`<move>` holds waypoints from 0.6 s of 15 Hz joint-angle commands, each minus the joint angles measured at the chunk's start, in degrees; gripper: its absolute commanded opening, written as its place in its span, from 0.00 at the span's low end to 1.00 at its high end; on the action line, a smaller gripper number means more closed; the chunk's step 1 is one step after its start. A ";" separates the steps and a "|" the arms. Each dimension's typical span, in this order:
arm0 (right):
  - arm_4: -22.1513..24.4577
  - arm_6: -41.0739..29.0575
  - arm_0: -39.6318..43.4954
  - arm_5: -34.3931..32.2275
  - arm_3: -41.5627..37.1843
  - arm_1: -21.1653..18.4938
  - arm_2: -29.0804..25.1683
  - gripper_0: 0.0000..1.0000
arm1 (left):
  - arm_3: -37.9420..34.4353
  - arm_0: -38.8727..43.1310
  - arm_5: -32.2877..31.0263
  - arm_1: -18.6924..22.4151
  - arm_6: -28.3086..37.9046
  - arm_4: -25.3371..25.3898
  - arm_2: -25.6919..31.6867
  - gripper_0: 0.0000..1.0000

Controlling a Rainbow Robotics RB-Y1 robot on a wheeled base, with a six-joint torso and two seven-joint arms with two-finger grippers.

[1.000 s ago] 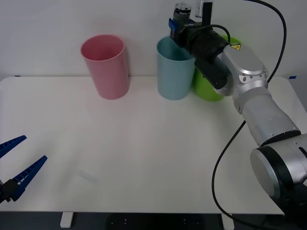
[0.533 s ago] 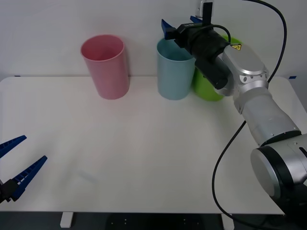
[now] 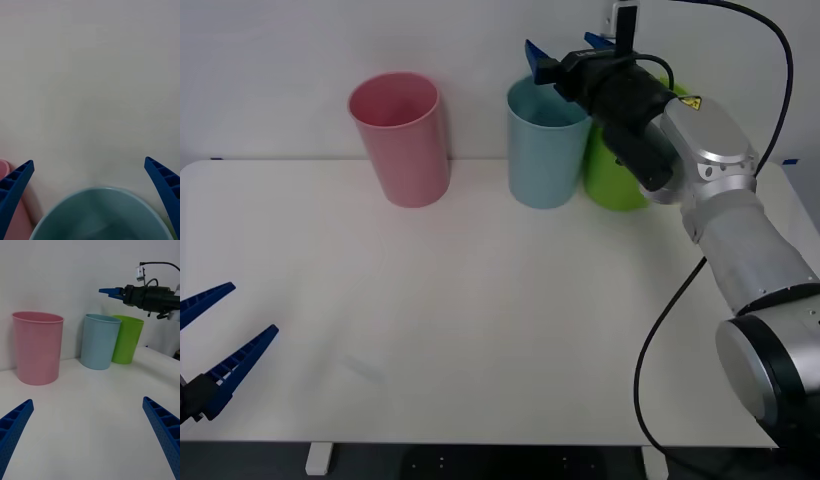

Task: Grasp the object on the table and drop it into the matching bin: aluminum can to the light blue bin, PET bottle to the pink bin.

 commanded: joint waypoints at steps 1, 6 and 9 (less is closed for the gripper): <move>-0.52 -0.79 6.40 -0.38 -8.55 -1.93 1.73 1.00 | 0.00 0.00 0.00 0.00 0.00 0.00 0.00 1.00; -6.76 -1.15 17.91 -1.26 -23.49 -10.54 7.44 1.00 | 0.00 0.00 0.00 0.00 0.00 0.00 0.00 1.00; -8.26 -0.44 24.68 -5.65 -29.82 -14.59 6.65 1.00 | 0.00 0.00 0.00 0.00 0.00 0.00 0.00 1.00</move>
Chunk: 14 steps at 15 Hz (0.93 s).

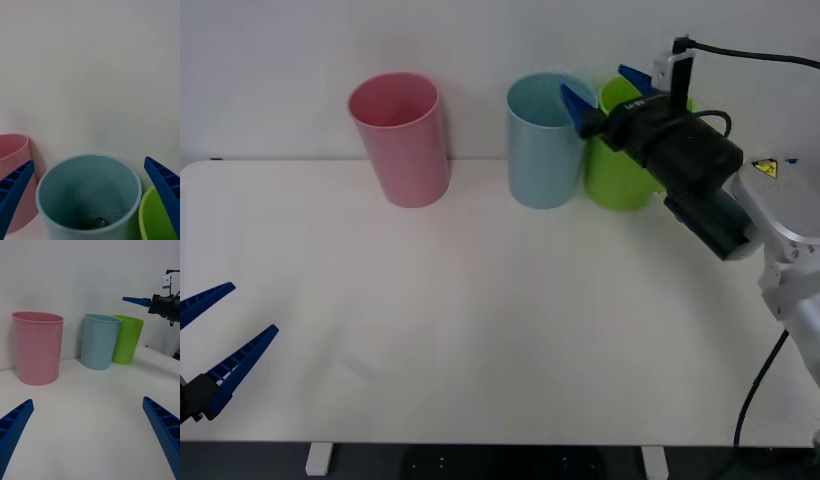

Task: Grasp the object on the table and drop it into the matching bin: aluminum can to the light blue bin, PET bottle to the pink bin.

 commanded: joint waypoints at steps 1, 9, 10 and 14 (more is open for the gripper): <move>-1.09 0.89 6.10 -4.45 -5.24 -3.34 -1.55 1.00 | 0.00 0.00 0.00 0.00 0.00 0.00 0.00 1.00; -1.09 5.46 24.91 -18.25 -17.11 -8.17 -12.54 1.00 | 0.00 0.00 0.00 0.00 0.00 0.00 0.00 1.00; -1.09 8.80 27.72 -20.54 -18.34 -8.17 -14.73 1.00 | 0.00 0.00 0.00 0.00 0.00 0.00 0.00 1.00; -1.53 12.58 36.59 -29.59 -21.33 -8.17 -22.12 1.00 | 0.00 0.00 0.00 0.00 0.00 0.00 0.00 1.00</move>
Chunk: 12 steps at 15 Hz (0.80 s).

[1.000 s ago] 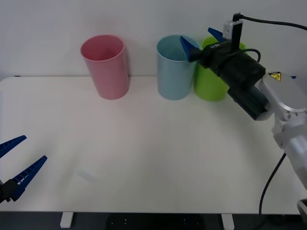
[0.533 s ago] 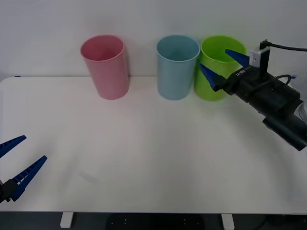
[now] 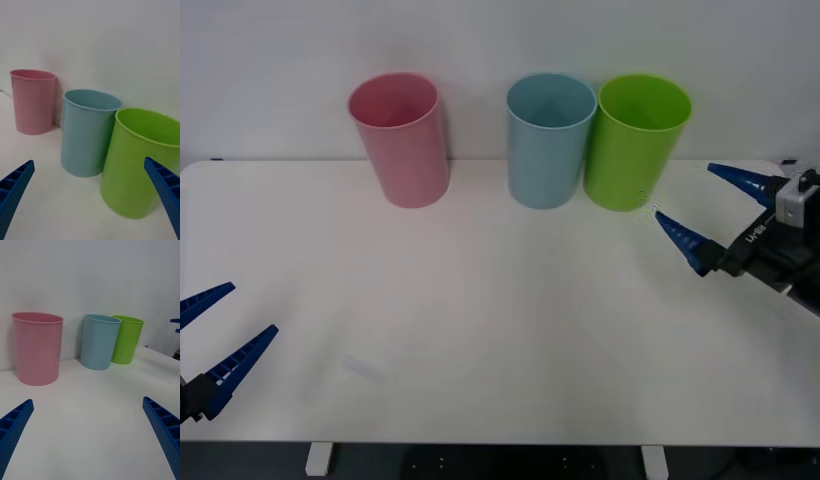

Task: Grasp the object on the table and drop it into the matching bin: aluminum can to the light blue bin, PET bottle to the pink bin.

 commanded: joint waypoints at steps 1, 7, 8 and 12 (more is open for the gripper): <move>-0.25 0.65 6.10 -5.65 -2.52 0.09 -4.55 1.00 | 0.00 0.00 0.00 0.00 0.00 0.00 0.00 1.00; -2.19 0.91 18.32 -13.03 -8.14 0.09 -11.40 1.00 | 0.00 0.00 0.00 0.00 0.00 0.00 0.00 1.00; -2.71 0.73 19.72 -13.21 -8.93 0.01 -11.49 1.00 | 0.00 0.00 0.00 0.00 0.00 0.00 0.00 1.00; -2.80 0.73 21.66 -13.21 -9.55 0.27 -11.75 1.00 | 0.00 0.00 0.00 0.00 0.00 0.00 0.00 1.00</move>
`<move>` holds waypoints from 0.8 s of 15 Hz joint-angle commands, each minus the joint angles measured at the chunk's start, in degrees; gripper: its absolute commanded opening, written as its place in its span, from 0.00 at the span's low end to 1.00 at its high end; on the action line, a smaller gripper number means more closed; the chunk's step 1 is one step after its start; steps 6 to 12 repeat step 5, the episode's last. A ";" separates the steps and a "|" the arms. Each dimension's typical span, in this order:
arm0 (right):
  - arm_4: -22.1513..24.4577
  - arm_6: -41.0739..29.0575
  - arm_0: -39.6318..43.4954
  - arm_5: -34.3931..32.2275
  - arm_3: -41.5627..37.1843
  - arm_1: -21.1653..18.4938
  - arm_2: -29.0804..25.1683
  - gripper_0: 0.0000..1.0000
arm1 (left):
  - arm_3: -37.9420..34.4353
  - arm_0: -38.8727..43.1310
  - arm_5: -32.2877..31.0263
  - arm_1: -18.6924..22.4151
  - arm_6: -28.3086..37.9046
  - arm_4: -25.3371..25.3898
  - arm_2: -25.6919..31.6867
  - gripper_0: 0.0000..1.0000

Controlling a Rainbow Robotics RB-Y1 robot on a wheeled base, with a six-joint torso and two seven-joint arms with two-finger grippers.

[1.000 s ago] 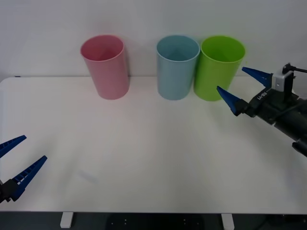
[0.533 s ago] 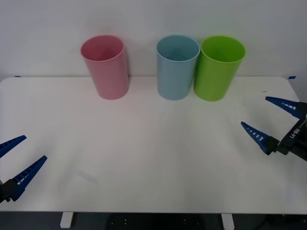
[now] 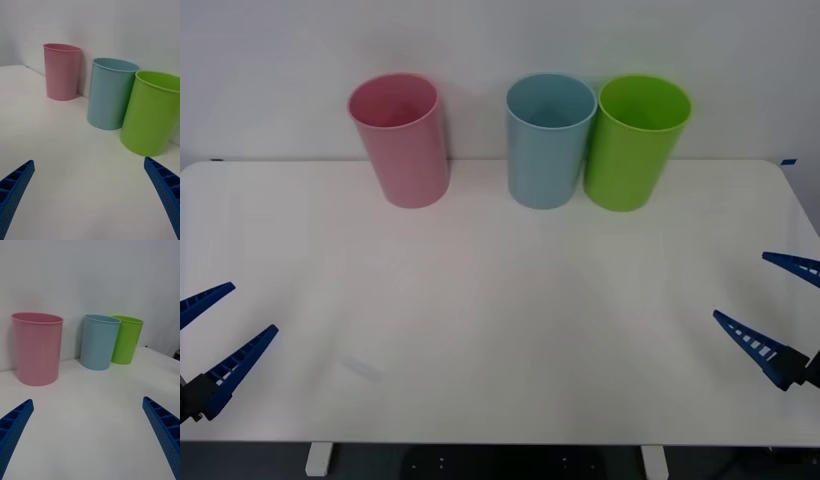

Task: Grasp the object on the table and drop it into the matching bin: aluminum can to the light blue bin, PET bottle to the pink bin.

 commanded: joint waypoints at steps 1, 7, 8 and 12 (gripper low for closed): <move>0.00 0.25 0.84 -0.08 -0.01 0.31 0.21 1.00 | 0.00 0.00 0.00 0.00 0.00 0.00 0.00 1.00; 0.00 0.25 0.84 -0.08 -0.01 0.31 0.21 1.00 | 0.00 0.00 0.00 0.00 0.00 0.00 0.00 1.00; 0.00 0.25 0.84 -0.08 -0.01 0.31 0.21 1.00 | 0.00 0.00 0.00 0.00 0.00 0.00 0.00 1.00; 0.00 0.25 0.84 -0.08 -0.01 0.31 0.21 1.00 | 0.00 0.00 0.00 0.00 0.00 0.00 0.00 1.00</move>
